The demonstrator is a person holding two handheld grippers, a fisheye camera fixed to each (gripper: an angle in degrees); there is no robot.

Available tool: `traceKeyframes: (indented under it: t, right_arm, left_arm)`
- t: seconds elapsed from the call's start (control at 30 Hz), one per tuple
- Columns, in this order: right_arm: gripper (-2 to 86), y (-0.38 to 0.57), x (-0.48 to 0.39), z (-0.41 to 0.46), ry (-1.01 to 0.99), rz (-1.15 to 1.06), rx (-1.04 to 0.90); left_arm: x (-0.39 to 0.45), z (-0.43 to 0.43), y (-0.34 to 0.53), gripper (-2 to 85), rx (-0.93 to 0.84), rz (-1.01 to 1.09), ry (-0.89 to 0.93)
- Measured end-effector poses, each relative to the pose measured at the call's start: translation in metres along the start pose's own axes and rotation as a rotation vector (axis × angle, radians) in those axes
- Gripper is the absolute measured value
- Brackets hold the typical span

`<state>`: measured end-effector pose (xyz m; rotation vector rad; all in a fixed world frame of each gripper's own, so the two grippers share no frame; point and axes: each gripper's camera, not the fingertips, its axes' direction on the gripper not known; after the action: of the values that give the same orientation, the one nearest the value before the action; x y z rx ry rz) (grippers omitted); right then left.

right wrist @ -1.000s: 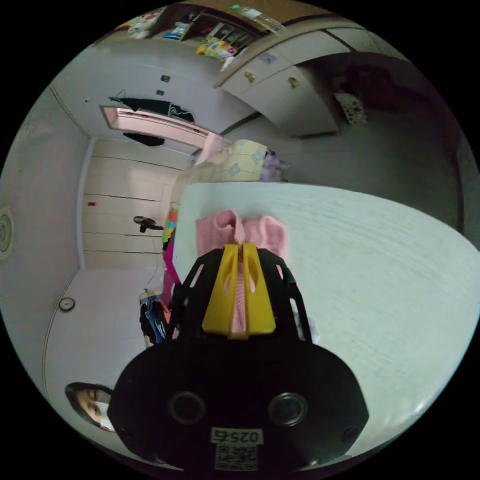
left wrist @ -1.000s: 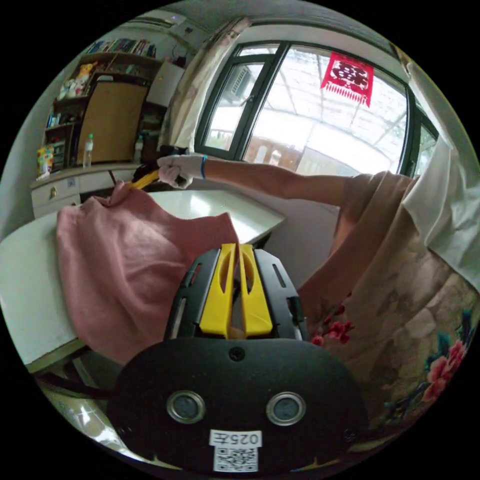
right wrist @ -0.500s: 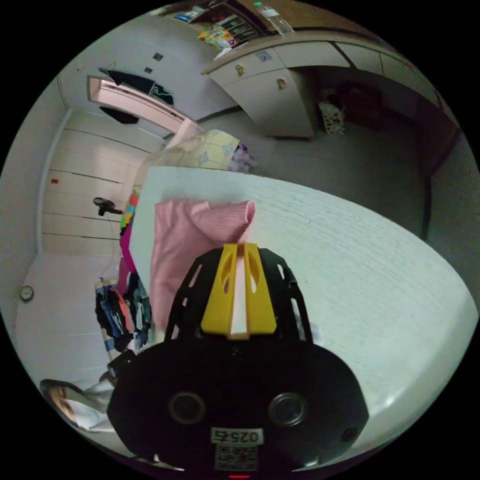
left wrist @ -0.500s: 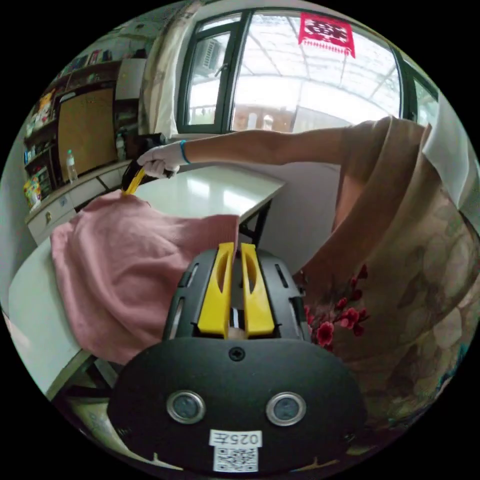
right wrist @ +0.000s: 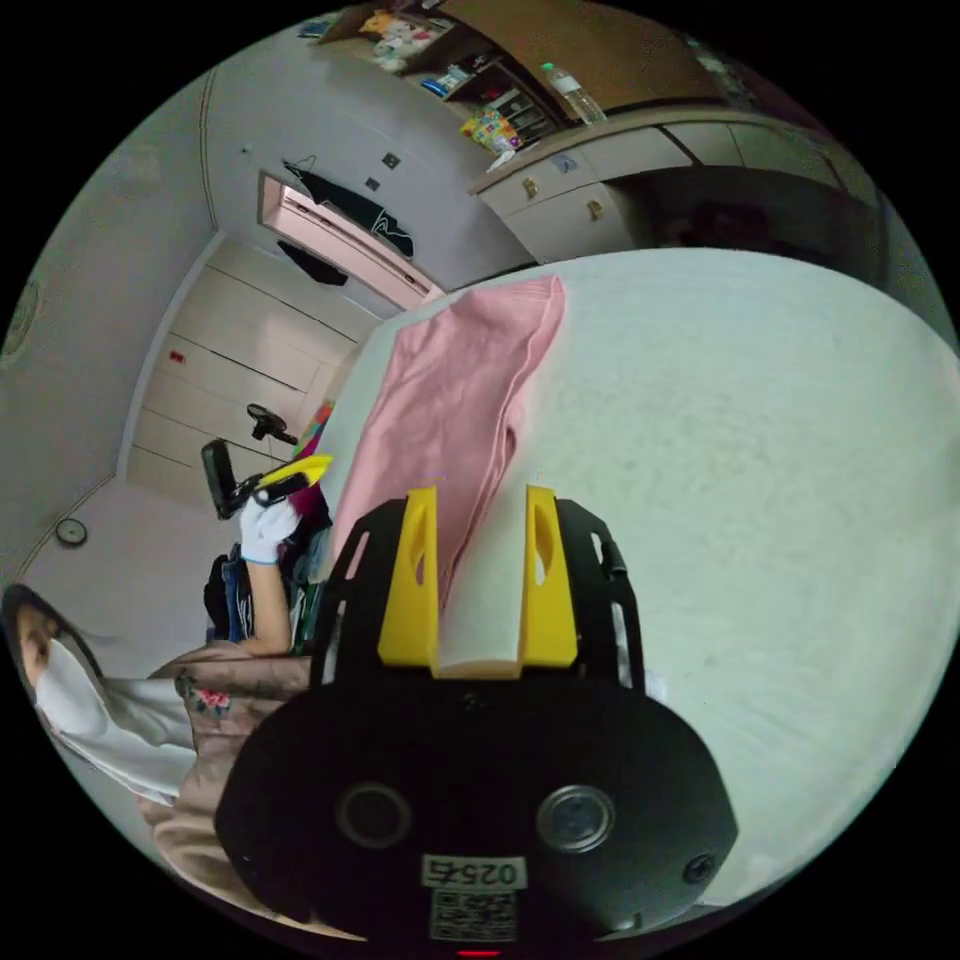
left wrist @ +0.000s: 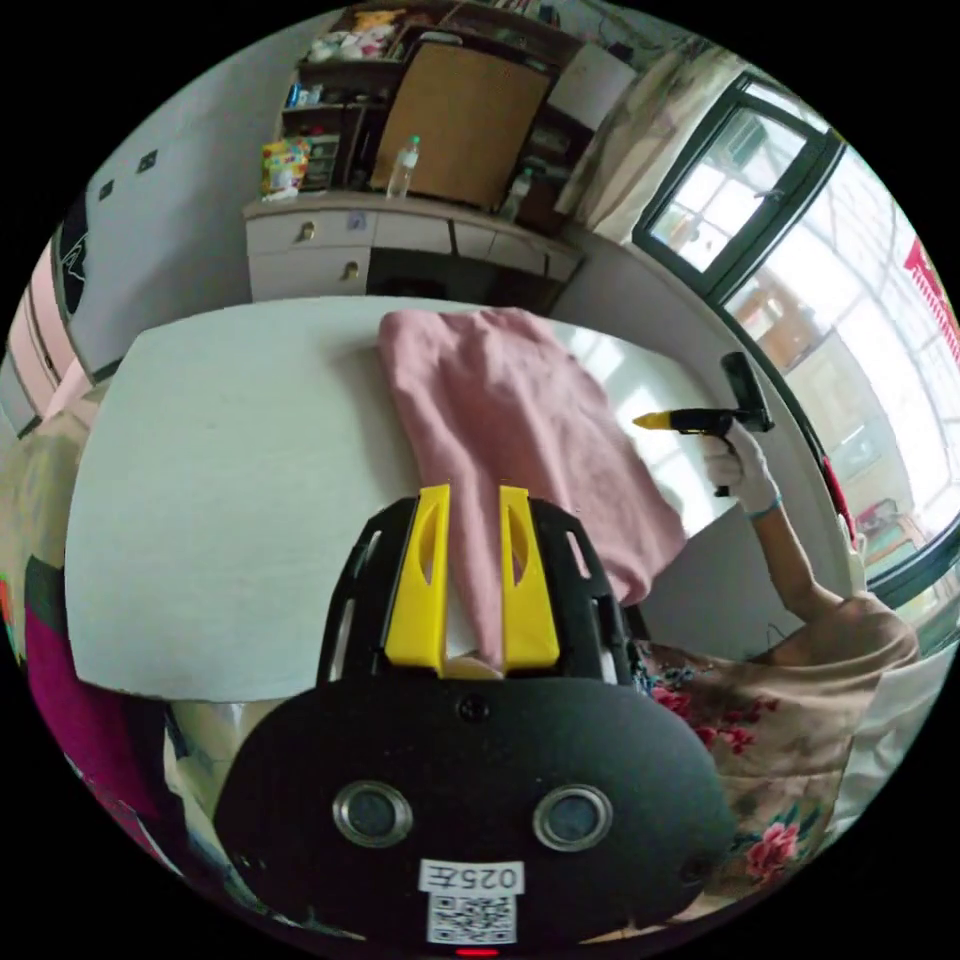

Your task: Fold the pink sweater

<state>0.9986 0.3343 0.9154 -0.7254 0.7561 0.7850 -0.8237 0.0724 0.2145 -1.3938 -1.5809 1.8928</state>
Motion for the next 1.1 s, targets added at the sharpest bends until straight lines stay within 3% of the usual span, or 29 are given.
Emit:
traceKeyframes:
  t: [0.1,0.17,0.33,0.5,0.63,0.73,0.87,1.1]
  right_arm:
    - [12.8,0.025,-0.011,0.018,0.011,-0.013,0.024]
    - [12.2,0.035,-0.024,0.032,0.1,-0.045,0.057]
    - [11.7,0.029,-0.088,0.045,0.232,-0.226,0.165]
    - [13.1,-0.046,-0.161,0.104,0.154,-0.419,0.025]
    - [13.0,-0.137,-0.182,0.182,0.143,-0.502,-0.146]
    - [13.1,-0.191,-0.182,0.241,0.208,-0.554,-0.299]
    - [12.9,-0.249,-0.17,0.285,0.22,-0.562,-0.437]
    - [12.1,-0.304,-0.145,0.315,0.191,-0.533,-0.607]
  left_arm:
    - [0.011,0.015,-0.028,3.9,-0.072,0.009,-0.053]
    - [0.018,0.024,-0.045,1.8,-0.12,0.017,-0.235]
    - [-0.005,0.028,-0.061,-0.6,-0.172,-0.016,-0.221]
    - [-0.042,-0.022,-0.04,0.6,0.02,-0.08,-0.047]
    - [-0.048,-0.059,0.046,3.8,0.273,-0.066,0.059]
    - [-0.063,-0.05,0.122,3.7,0.412,-0.197,0.173]
    - [-0.092,-0.026,0.207,5.5,0.496,-0.457,0.444]
    - [-0.146,-0.006,0.229,6.3,0.538,-0.669,0.756]
